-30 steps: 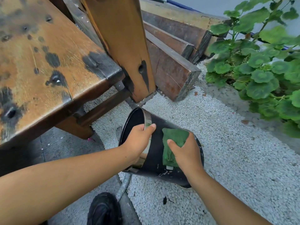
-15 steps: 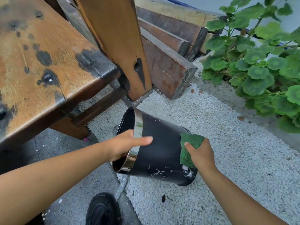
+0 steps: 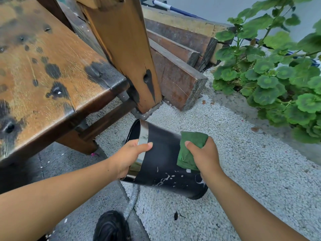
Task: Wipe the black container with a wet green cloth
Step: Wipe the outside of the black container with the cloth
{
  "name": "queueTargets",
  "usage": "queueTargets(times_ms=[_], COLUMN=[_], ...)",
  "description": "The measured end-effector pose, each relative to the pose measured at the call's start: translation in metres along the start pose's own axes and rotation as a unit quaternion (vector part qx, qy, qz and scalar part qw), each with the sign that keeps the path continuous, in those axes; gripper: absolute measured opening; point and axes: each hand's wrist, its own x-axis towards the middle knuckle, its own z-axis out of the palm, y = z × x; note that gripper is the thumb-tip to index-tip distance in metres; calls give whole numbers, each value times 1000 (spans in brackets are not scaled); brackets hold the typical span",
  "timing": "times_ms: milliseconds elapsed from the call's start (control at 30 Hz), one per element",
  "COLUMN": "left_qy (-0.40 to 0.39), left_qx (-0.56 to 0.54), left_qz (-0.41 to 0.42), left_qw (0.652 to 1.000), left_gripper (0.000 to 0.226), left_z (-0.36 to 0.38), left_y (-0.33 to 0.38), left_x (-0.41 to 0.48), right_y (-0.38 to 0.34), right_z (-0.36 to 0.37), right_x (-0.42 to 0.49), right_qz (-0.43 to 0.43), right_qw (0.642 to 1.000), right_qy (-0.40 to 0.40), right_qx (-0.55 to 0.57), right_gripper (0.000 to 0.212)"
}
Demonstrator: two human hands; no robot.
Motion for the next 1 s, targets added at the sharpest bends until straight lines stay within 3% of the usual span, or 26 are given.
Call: queueTargets(times_ms=[167, 200, 300, 433, 567, 667, 800, 1000], left_qy=[79, 76, 26, 28, 52, 105, 147, 129], left_qx=[-31, -46, -130, -190, -183, -139, -106, -127], left_qz=[7, -9, -54, -51, -44, -35, -30, -31], left_qw=[996, 996, 990, 980, 981, 984, 983, 983], left_gripper=[22, 21, 48, 56, 62, 54, 78, 78], left_z=[15, 19, 28, 42, 42, 41, 30, 12], left_y=[32, 35, 36, 23, 19, 22, 17, 7], left_x=[12, 13, 14, 18, 24, 24, 30, 33], right_y=[-29, -33, -41, -41, -42, -39, -33, -21], right_z=[24, 27, 35, 44, 46, 41, 36, 23], right_x=[-26, -31, -39, -48, -45, -39, -31, -9], right_qz=[-24, -34, -57, -92, -129, -122, -108, -99], right_qw=[997, 997, 995, 988, 971, 967, 962, 952], right_qy=[-52, -60, -74, -84, -84, -85, -68, -33], right_qx=[50, 46, 17, -88, -182, -207, -240, -288], right_gripper=[30, 30, 27, 33, 42, 46, 54, 36])
